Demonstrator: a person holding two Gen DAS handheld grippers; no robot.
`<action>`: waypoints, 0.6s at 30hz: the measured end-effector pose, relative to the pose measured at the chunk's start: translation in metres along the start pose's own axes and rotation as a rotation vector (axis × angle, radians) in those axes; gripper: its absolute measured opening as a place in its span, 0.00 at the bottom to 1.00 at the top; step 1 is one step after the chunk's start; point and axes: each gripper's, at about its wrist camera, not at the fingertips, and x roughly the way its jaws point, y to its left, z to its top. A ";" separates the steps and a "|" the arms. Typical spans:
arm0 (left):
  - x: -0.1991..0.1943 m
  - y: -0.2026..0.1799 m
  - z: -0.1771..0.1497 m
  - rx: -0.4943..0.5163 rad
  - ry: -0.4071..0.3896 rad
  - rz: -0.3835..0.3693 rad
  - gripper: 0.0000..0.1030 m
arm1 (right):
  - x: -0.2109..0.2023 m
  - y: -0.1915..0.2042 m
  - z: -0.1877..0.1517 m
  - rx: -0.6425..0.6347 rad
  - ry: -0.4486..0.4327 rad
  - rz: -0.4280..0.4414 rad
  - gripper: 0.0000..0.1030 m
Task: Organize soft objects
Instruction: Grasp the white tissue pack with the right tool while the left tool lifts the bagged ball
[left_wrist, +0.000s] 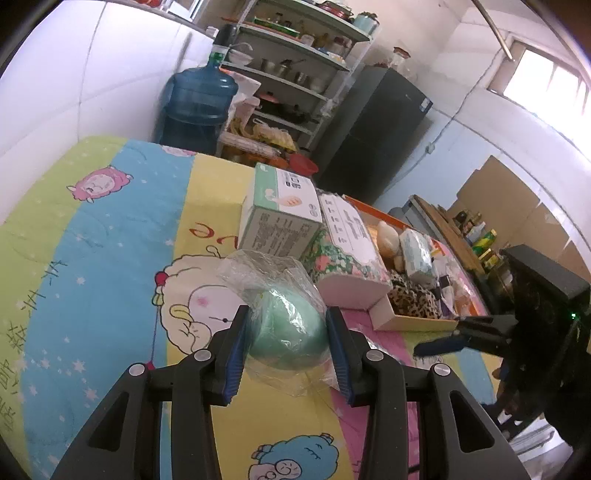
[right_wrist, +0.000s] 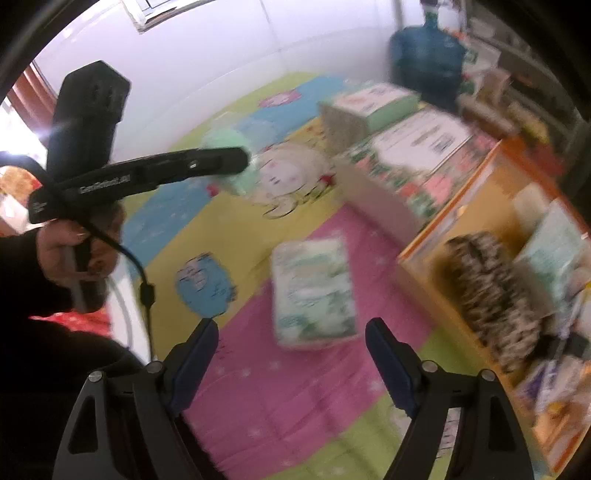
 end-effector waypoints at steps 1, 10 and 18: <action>0.000 0.001 0.000 0.000 0.000 -0.001 0.40 | 0.000 -0.001 0.002 -0.002 0.001 -0.012 0.80; -0.006 0.002 0.001 -0.006 -0.005 -0.002 0.40 | 0.043 -0.001 0.016 -0.059 0.063 -0.075 0.80; -0.009 0.004 -0.002 -0.008 -0.004 0.000 0.40 | 0.053 0.007 0.014 -0.068 0.059 -0.154 0.50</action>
